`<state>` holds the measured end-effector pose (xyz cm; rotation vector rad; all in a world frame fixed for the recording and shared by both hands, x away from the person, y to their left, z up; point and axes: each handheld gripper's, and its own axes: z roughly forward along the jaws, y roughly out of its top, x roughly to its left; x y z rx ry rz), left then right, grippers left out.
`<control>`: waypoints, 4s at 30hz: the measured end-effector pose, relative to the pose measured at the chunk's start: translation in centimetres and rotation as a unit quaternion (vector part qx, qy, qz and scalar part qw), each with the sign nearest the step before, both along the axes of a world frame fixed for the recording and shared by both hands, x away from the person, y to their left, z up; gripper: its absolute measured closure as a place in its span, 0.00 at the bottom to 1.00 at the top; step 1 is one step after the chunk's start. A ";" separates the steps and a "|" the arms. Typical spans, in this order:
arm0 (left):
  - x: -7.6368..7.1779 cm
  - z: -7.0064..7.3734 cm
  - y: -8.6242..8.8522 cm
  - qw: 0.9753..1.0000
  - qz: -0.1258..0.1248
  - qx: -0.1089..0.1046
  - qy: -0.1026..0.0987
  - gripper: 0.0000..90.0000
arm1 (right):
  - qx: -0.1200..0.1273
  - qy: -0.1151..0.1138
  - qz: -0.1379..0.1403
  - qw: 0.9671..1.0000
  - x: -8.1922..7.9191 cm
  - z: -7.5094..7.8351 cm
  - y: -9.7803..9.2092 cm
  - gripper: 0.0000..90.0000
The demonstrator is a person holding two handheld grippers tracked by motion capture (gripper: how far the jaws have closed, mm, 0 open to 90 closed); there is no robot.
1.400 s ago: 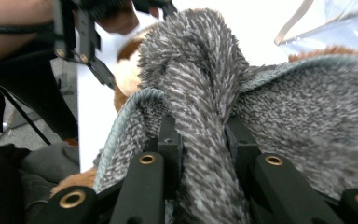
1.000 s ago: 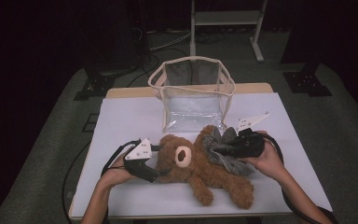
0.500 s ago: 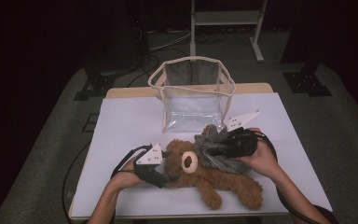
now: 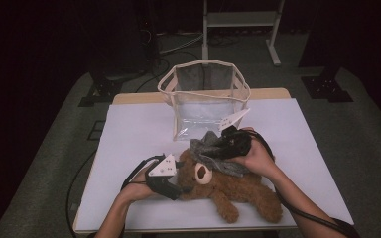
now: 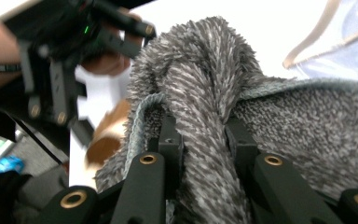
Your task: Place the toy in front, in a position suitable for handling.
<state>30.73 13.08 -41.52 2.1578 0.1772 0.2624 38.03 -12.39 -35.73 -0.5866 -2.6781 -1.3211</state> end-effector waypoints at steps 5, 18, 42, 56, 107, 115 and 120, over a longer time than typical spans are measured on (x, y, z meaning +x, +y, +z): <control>-0.2 0.0 -0.2 1.000 -0.007 0.005 0.002 0.27 | -0.001 0.013 0.003 1.000 1.4 -0.4 2.0 0.80; 0.2 -0.1 0.0 1.000 0.008 0.002 0.000 0.27 | 0.006 -0.003 -0.010 1.000 -3.0 1.2 -3.3 0.80; 1.6 0.0 1.2 0.998 0.059 -0.026 0.011 0.27 | -0.016 -0.029 -0.043 0.999 -3.2 -1.0 -3.7 0.80; 1.9 -0.2 0.8 0.998 0.064 -0.027 0.008 0.38 | -0.027 -0.026 -0.046 0.998 -2.4 -0.7 -3.6 0.80; 2.5 -0.1 0.6 0.996 0.071 -0.055 0.019 0.52 | -0.037 -0.044 -0.019 0.998 -3.6 0.1 -0.9 0.81; 2.2 -0.2 0.5 0.998 0.049 -0.044 0.021 0.51 | -0.040 -0.066 -0.024 0.997 -1.4 2.8 0.6 0.81; 2.0 0.1 1.1 0.998 0.044 -0.037 0.011 0.48 | -0.036 -0.039 -0.034 0.998 0.1 2.0 0.6 0.81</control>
